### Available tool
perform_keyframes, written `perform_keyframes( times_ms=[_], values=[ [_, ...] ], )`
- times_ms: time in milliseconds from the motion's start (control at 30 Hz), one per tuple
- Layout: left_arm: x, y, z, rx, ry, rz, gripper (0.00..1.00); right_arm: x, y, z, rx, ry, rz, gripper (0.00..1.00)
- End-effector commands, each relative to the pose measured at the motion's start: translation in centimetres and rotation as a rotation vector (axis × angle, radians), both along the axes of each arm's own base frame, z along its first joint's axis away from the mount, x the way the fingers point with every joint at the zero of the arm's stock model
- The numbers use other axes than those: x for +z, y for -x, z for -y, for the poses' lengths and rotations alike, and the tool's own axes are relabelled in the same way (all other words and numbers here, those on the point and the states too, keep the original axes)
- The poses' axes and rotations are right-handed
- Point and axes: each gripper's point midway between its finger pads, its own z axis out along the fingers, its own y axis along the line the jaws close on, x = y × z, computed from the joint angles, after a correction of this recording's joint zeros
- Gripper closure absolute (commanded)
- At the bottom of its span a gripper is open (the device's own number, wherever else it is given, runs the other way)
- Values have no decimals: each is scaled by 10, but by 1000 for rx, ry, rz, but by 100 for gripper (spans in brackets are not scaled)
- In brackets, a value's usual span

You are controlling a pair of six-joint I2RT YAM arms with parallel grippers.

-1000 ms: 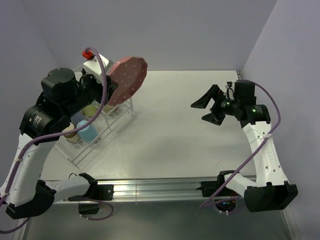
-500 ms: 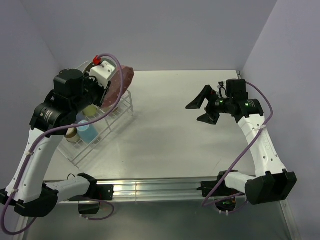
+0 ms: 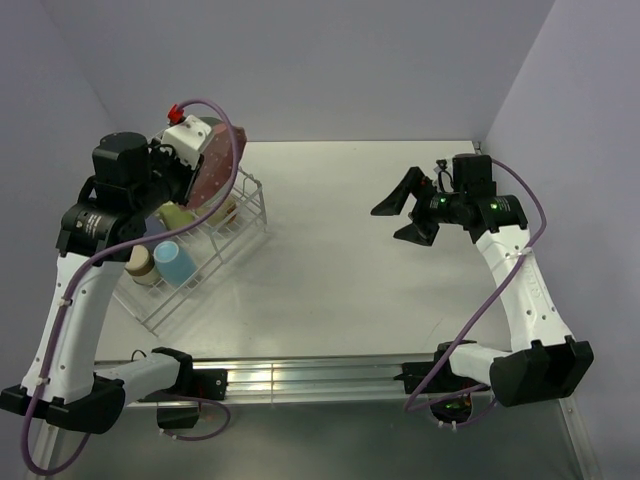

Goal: Load the mixed dishes into the dish rack

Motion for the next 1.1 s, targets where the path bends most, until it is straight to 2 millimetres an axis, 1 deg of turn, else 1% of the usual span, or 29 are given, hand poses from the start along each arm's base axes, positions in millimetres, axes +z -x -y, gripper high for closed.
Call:
perform_keyframes(
  times_ms=[0,367,600,633,1067],
  values=[
    [58,-6,9,-53,53,225,100,14,-6,-3,19,0,56,3],
    [44,-9,5,-42,22,205,100,12,-9,-4,21,-2,46,3],
    [33,-13,7,-44,18,182,100,10,-10,-3,20,0,42,3],
    [29,-14,7,-42,18,172,100,11,-10,-3,21,1,45,3],
    [12,-20,7,-32,11,140,100,6,-12,-4,23,-1,31,3]
  ],
)
